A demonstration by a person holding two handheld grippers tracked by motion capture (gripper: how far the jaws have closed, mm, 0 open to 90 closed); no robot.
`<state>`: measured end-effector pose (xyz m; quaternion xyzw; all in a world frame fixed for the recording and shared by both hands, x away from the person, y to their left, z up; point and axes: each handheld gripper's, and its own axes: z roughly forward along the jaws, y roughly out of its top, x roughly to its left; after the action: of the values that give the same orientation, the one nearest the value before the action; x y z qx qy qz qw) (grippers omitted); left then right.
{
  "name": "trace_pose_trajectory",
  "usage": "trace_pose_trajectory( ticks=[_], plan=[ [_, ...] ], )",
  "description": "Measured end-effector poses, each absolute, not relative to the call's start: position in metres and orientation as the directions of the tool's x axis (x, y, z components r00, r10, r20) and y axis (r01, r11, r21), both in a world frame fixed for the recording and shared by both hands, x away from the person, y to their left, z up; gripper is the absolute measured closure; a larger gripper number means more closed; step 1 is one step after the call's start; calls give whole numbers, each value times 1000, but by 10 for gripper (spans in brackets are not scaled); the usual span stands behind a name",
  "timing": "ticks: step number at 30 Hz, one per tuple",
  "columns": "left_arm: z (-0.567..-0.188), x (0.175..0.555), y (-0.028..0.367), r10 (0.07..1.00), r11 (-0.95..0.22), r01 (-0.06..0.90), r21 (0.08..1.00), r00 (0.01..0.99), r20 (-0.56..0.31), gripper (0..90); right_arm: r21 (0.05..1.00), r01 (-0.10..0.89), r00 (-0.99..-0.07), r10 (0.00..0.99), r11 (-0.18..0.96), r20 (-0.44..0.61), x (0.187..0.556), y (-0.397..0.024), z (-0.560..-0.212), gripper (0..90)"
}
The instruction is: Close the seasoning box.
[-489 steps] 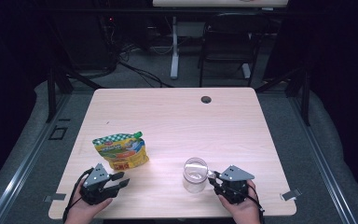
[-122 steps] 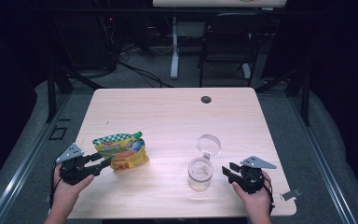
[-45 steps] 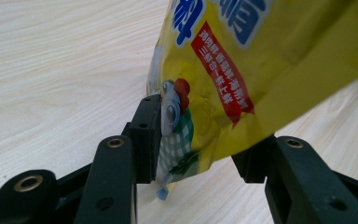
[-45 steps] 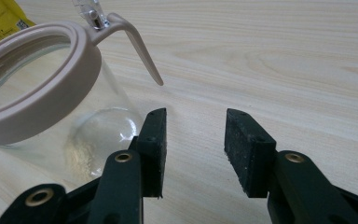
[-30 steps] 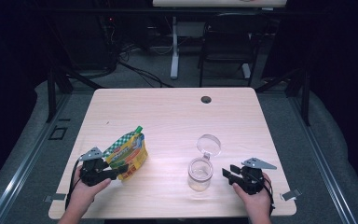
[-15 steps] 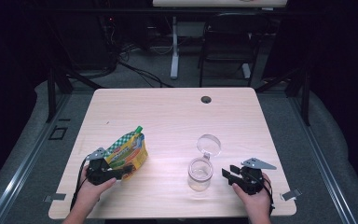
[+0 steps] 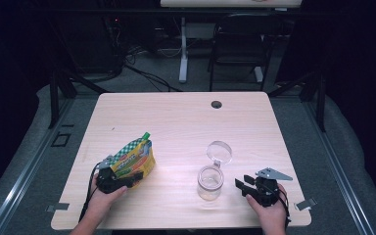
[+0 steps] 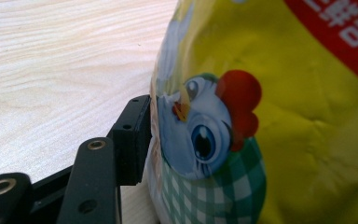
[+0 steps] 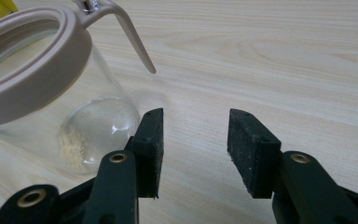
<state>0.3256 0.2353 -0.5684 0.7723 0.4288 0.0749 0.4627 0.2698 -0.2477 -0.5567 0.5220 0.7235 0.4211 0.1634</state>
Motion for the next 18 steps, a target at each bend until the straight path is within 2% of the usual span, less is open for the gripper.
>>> trace_pose_trajectory(
  ticks=[9,11,18],
  plan=[
    [-571,324,234,736,-208,557,804,630,-246,491,778,621,-398,894,99,204,270,-248,-557,558],
    [-571,324,233,732,-211,562,800,633,-252,528,778,621,-401,893,101,204,270,-248,-558,559],
    [-573,324,234,732,-200,558,805,631,-256,534,776,622,-402,893,104,202,270,-247,-558,558]
  ],
)
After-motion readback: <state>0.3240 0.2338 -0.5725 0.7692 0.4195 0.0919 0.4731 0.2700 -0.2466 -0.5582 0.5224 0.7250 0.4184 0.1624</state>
